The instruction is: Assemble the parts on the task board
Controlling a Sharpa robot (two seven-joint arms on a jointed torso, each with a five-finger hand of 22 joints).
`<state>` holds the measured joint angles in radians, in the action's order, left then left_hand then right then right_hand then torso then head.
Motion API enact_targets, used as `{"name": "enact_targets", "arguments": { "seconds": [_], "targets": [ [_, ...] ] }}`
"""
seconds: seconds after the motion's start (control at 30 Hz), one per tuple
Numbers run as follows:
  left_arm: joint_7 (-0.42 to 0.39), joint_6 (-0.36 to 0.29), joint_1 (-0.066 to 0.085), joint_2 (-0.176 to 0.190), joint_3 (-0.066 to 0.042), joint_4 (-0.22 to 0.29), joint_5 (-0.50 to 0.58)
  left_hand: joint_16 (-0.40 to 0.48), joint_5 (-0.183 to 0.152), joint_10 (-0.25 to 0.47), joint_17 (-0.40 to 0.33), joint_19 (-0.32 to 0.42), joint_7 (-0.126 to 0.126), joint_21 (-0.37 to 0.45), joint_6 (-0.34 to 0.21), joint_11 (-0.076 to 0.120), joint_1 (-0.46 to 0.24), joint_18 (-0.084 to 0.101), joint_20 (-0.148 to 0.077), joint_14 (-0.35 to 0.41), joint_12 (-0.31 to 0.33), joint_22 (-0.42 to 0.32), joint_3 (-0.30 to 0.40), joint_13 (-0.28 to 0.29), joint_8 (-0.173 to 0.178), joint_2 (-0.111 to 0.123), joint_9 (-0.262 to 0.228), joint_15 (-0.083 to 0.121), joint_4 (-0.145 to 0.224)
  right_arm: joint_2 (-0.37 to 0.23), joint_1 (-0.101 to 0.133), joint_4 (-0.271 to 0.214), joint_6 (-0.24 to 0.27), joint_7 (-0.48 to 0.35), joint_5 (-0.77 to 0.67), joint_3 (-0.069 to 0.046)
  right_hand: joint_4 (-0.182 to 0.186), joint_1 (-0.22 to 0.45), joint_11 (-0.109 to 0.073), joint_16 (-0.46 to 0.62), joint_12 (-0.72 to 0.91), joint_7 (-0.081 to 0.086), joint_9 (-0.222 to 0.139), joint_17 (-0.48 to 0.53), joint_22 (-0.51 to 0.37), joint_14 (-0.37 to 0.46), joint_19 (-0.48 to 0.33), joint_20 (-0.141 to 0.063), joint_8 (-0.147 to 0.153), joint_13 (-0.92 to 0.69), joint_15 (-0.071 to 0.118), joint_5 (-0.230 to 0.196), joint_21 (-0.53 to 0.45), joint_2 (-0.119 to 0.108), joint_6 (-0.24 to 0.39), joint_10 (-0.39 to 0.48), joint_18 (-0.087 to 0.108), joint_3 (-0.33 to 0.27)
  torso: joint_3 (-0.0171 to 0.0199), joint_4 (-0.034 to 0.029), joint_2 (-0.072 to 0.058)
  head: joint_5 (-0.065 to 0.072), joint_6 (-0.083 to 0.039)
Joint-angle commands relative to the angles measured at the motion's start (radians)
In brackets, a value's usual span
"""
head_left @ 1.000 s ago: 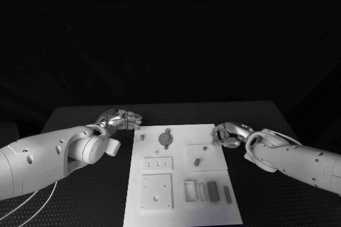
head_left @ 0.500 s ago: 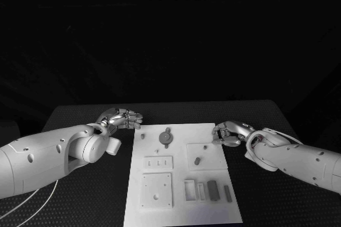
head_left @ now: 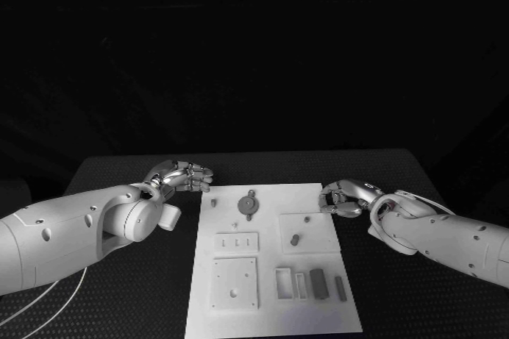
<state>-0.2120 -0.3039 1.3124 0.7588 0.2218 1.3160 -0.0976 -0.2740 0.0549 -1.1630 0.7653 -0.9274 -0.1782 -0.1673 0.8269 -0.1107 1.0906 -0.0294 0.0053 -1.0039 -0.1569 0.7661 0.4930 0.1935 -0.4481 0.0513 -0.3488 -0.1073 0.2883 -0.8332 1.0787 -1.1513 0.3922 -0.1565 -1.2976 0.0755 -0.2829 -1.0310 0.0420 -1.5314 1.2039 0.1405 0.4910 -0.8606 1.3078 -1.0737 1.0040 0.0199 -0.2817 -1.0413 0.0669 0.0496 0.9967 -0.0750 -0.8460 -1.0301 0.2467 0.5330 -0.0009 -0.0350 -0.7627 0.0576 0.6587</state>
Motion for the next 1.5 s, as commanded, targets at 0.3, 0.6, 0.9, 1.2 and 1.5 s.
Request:
{"name": "enact_targets", "arguments": {
  "seconds": [0.3, 0.6, 0.9, 1.2, 1.5],
  "targets": [
    [-0.004, 0.013, 0.001, 0.0, -0.001, 0.002, -0.004, 0.005, 0.002, 0.002, 0.002, 0.007, 0.0, 0.006, -0.005, -0.007, -0.008, -0.004, 0.001, 0.005, 0.005, 0.0, -0.001, 0.0, 0.007, 0.0, 0.0, 0.0, -0.001, 0.003, -0.002, -0.001, -0.004, -0.016, 0.004, -0.003, -0.007, -0.027, -0.009, -0.007, 0.008, 0.003, 0.0, 0.001, 0.014, -0.001, 0.002, -0.007, -0.001, 0.002, 0.004, 0.001, 0.004, 0.017, -0.069, 0.064, 0.015, 0.004, -0.0012, -0.0019, 0.0, 0.001, 0.004],
    [-0.003, 0.011, 0.001, 0.001, -0.001, 0.004, -0.005, 0.006, 0.002, 0.002, 0.002, 0.008, 0.0, 0.006, -0.005, -0.007, -0.008, -0.004, 0.001, 0.005, 0.006, 0.001, -0.001, 0.001, 0.007, 0.001, 0.0, 0.0, -0.001, 0.004, -0.002, 0.001, 0.001, -0.016, 0.002, -0.003, -0.005, -0.029, -0.013, -0.01, 0.011, -0.002, 0.004, 0.001, 0.015, -0.003, 0.005, -0.007, -0.009, 0.004, 0.007, 0.001, 0.007, 0.011, -0.085, 0.06, 0.015, -0.002, -0.0012, 0.0001, 0.0, -0.001, 0.003],
    [-0.002, 0.01, 0.001, 0.0, -0.001, 0.001, -0.008, 0.006, 0.002, 0.002, 0.002, 0.008, 0.0, 0.006, -0.006, -0.007, -0.007, -0.004, 0.001, 0.005, 0.006, 0.001, 0.0, 0.001, 0.008, 0.001, 0.0, 0.0, -0.001, 0.004, -0.002, 0.005, 0.0, -0.018, -0.011, -0.003, -0.008, -0.062, -0.029, -0.014, 0.015, -0.02, 0.018, 0.002, 0.016, -0.008, 0.007, -0.011, -0.033, 0.007, 0.021, 0.001, 0.011, 0.038, -0.129, 0.055, 0.015, 0.001, -0.0003, -0.0008, 0.0, -0.001, 0.005],
    [-0.001, 0.008, 0.001, -0.003, -0.001, -0.003, -0.008, 0.006, 0.002, 0.002, 0.003, 0.007, 0.0, 0.006, -0.006, -0.007, -0.007, -0.004, 0.001, 0.005, 0.006, 0.001, 0.0, 0.001, 0.008, 0.0, 0.0, 0.0, -0.001, 0.007, -0.001, 0.006, -0.003, -0.023, -0.011, -0.004, -0.008, -0.074, -0.038, -0.015, 0.015, -0.029, 0.026, 0.003, 0.016, -0.007, 0.005, -0.011, -0.044, 0.008, 0.029, 0.001, 0.012, 0.055, -0.15, 0.055, 0.015, -0.002, -0.0004, 0.0008, -0.001, 0.002, 0.005],
    [0.0, 0.007, 0.001, -0.003, -0.001, -0.003, -0.008, 0.007, 0.002, 0.002, 0.003, 0.007, -0.001, 0.006, -0.006, -0.007, -0.006, -0.004, 0.002, 0.004, 0.007, 0.001, 0.001, 0.001, 0.009, 0.0, 0.0, 0.0, -0.001, 0.011, -0.001, 0.004, -0.001, -0.024, -0.011, -0.004, -0.008, -0.075, -0.042, -0.015, 0.016, -0.033, 0.031, 0.003, 0.017, -0.008, 0.005, -0.01, -0.048, 0.009, 0.033, 0.001, 0.013, 0.061, -0.159, 0.054, 0.015, -0.006, -0.0005, -0.0005, 0.0, 0.005, 0.007]
  ]
}}
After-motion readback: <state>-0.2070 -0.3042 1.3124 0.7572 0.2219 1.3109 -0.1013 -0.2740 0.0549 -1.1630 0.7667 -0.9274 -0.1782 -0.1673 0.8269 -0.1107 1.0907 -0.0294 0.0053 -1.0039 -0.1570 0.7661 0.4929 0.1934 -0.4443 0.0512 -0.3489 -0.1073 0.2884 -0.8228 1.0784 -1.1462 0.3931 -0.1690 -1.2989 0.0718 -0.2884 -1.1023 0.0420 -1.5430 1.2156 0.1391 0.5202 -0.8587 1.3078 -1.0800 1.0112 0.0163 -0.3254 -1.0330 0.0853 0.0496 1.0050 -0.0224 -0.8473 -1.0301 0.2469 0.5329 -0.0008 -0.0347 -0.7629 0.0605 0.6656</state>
